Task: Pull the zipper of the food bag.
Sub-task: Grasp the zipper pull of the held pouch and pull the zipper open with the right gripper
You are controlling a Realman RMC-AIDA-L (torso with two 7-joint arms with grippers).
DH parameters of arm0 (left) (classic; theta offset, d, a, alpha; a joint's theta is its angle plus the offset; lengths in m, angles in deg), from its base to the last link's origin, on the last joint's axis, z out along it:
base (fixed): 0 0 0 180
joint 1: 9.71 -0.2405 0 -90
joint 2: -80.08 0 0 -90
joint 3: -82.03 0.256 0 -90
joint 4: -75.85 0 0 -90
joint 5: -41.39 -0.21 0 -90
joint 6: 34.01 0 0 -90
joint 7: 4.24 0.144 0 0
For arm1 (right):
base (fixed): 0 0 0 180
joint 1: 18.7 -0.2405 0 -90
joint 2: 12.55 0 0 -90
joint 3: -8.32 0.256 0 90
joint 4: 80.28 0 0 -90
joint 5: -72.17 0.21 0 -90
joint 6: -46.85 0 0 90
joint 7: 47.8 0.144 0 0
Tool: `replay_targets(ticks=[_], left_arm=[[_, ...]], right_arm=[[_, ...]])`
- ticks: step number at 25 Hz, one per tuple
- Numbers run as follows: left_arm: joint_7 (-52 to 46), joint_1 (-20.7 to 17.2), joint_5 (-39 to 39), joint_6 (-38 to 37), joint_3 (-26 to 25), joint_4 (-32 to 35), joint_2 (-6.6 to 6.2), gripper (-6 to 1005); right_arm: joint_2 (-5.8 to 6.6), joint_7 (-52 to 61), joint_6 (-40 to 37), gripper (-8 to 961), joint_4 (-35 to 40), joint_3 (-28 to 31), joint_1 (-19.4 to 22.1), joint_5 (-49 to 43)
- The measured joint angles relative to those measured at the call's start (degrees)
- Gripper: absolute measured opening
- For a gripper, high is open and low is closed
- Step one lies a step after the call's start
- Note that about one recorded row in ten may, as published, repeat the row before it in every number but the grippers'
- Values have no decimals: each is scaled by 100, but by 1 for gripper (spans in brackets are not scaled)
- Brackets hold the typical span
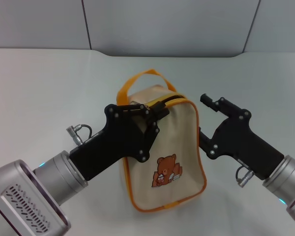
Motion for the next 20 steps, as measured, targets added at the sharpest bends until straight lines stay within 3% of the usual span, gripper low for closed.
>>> replay_targets(ticks=[6,10,20], left_arm=[[0,8,2,7,57,0,0,47],[0,11,2,11,68,0,0,47],[0,42,0,17,69,-6,9,47]], right_arm=[[0,-1,40,610,-28,-1,-1,-1],[0,-1,40,494,-29,1,3,0],[0,-1,40,493,-28,2,8,0]])
